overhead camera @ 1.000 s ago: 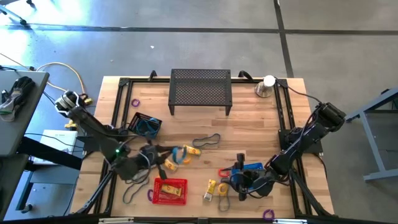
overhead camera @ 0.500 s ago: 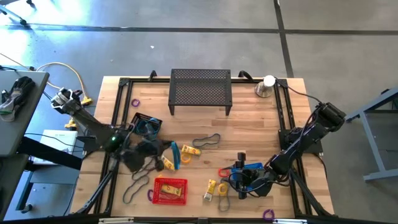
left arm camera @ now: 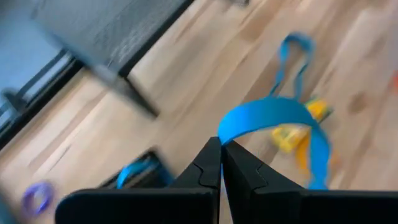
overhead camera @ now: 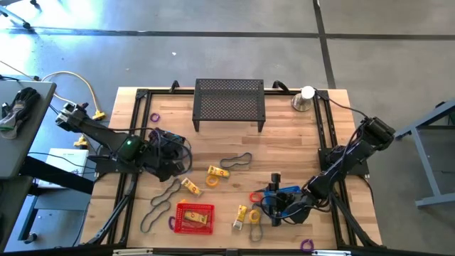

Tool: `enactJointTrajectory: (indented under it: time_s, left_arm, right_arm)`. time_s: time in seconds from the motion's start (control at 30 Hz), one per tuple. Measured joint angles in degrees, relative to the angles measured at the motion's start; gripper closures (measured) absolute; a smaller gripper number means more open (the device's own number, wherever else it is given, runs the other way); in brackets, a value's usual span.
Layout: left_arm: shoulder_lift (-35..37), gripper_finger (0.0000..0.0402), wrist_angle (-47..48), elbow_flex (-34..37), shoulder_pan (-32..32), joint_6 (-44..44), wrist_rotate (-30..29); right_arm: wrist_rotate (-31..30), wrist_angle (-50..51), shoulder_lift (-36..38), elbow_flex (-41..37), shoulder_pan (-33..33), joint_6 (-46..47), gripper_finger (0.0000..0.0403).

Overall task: Pick & Place Office Desk Supplies
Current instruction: Put the blue rubber band into the black bin

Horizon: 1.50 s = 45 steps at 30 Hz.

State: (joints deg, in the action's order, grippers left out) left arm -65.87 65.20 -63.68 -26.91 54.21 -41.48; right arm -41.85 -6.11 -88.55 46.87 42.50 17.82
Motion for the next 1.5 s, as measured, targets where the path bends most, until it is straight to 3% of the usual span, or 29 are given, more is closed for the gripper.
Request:
enactJointTrajectory:
  time_s: [0.3,0.4,0.53,1.1,1.33,1.5]
  left_arm:
    - [0.0,0.0401,19.6,-3.1,4.1,9.8,1.4]
    - [-0.6,0.0401,24.7,-3.1,6.4,12.2,4.4]
    - [-1.5,0.0401,24.8,-2.6,9.7,10.3,9.4]
    - [-11.6,0.0401,24.8,-2.6,20.9,-2.4,10.8]
    - [-15.0,0.0401,24.8,-2.5,23.9,-10.0,15.9]
    - [-15.4,0.0401,24.8,-2.5,26.7,-13.2,15.9]
  right_arm:
    - [4.3,0.3,0.0,0.0,-3.2,0.2,0.0211]
    - [6.0,0.3,0.0,0.0,-3.7,0.5,0.0211]
    - [6.3,0.4,0.0,0.0,-3.7,0.6,0.0211]
    - [7.6,1.1,0.0,0.0,-3.6,2.8,0.0211]
    - [7.6,2.4,0.0,0.0,-3.6,3.4,0.0211]
    - [7.6,2.5,0.0,0.0,-3.6,3.6,0.0211]
